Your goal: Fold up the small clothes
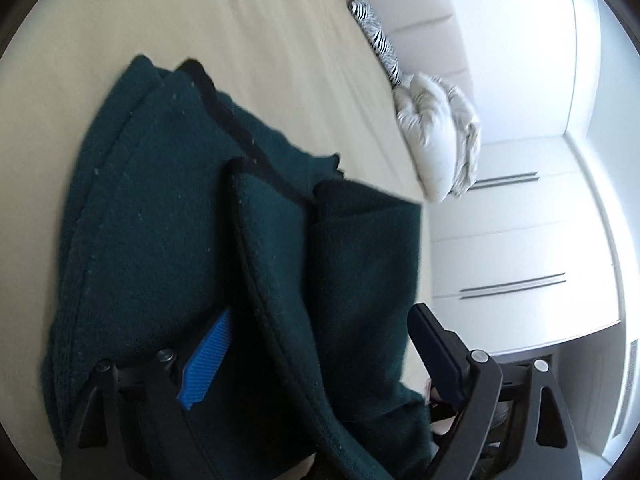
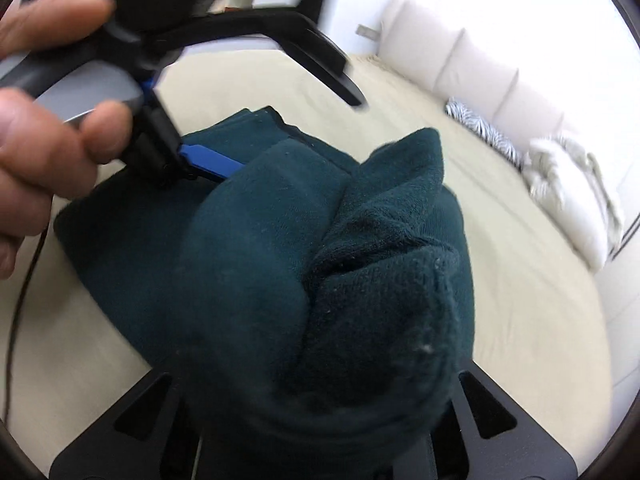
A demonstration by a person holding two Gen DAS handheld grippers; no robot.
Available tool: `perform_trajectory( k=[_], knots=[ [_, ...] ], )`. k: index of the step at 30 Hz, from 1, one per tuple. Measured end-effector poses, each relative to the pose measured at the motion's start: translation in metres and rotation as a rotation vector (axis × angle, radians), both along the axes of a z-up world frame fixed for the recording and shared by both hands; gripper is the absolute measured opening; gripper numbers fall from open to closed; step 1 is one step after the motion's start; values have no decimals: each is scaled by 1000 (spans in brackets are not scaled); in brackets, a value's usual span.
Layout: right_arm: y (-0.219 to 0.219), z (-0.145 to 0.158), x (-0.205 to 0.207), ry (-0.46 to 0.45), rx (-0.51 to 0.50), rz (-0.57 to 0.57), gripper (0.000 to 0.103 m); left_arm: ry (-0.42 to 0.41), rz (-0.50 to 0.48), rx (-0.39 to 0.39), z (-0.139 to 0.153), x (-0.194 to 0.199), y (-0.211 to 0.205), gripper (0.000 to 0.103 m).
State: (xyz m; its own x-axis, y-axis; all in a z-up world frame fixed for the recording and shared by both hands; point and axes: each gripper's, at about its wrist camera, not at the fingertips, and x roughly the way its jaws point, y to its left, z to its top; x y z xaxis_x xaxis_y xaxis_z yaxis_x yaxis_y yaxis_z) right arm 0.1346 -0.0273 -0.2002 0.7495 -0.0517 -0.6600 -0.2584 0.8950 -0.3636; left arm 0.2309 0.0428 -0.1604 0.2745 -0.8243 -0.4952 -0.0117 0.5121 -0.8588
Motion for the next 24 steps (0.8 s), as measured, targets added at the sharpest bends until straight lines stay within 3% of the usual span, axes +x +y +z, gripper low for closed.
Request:
perform_trajectory(
  k=[4, 10, 13, 15, 17, 19, 20, 24],
  knots=[
    [14, -7, -15, -60, -172, 73, 14, 25, -47, 8, 2, 12, -6, 90],
    [36, -34, -48, -155, -589, 289, 14, 18, -70, 21, 8, 20, 3, 90],
    [34, -40, -51, -145, -635, 325, 14, 10, -61, 10, 4, 19, 6, 91],
    [30, -38, -52, -143, -623, 322, 14, 15, -74, 50, -1, 17, 2, 89],
    [25, -33, -49, -144, -604, 310, 14, 21, -72, 94, -2, 15, -4, 76],
    [25, -33, -56, -147, -599, 299, 14, 56, -93, 120, -9, 18, -11, 27],
    [28, -30, -54, -150, -596, 298, 14, 69, -98, 128, -13, 18, -10, 21],
    [23, -18, -65, -157, -568, 301, 14, 54, -94, 139, -11, 17, 3, 16]
  ],
)
